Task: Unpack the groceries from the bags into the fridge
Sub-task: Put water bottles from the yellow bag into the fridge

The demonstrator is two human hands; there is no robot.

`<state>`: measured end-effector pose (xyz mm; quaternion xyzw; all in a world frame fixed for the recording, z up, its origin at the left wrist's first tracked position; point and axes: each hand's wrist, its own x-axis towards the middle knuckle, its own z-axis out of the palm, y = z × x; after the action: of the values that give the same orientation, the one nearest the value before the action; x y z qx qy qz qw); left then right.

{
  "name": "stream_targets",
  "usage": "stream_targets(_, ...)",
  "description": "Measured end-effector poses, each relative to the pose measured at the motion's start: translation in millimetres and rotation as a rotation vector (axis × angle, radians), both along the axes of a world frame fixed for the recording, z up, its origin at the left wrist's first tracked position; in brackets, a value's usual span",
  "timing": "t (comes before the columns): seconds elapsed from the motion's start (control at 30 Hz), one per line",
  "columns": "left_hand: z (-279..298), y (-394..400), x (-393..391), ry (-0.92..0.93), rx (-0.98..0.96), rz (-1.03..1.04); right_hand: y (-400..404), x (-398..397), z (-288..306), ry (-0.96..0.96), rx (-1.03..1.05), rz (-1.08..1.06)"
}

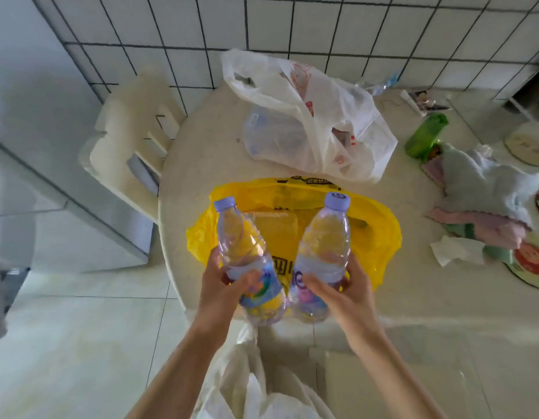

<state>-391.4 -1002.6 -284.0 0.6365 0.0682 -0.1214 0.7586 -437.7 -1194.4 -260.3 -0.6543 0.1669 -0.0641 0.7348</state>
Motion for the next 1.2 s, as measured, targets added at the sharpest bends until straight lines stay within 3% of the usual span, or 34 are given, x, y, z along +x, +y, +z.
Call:
stream_targets(0.3, 9.5, 19.9, -135.8, 0.187, -0.25, 0.162, 13.0, -82.5, -6.8, 0.128, 0.173, 0.22)
stream_targets(0.77, 25.1, 115.0, -279.9, 0.114, -0.094, 0.522, 140.9, -145.5, -0.8, 0.107, -0.185, 0.824)
stream_targets(1.2, 14.0, 297.3, -445.3, 0.234, 0.062, 0.955, 344.5, -262.9, -5.5, 0.112, -0.211, 1.103)
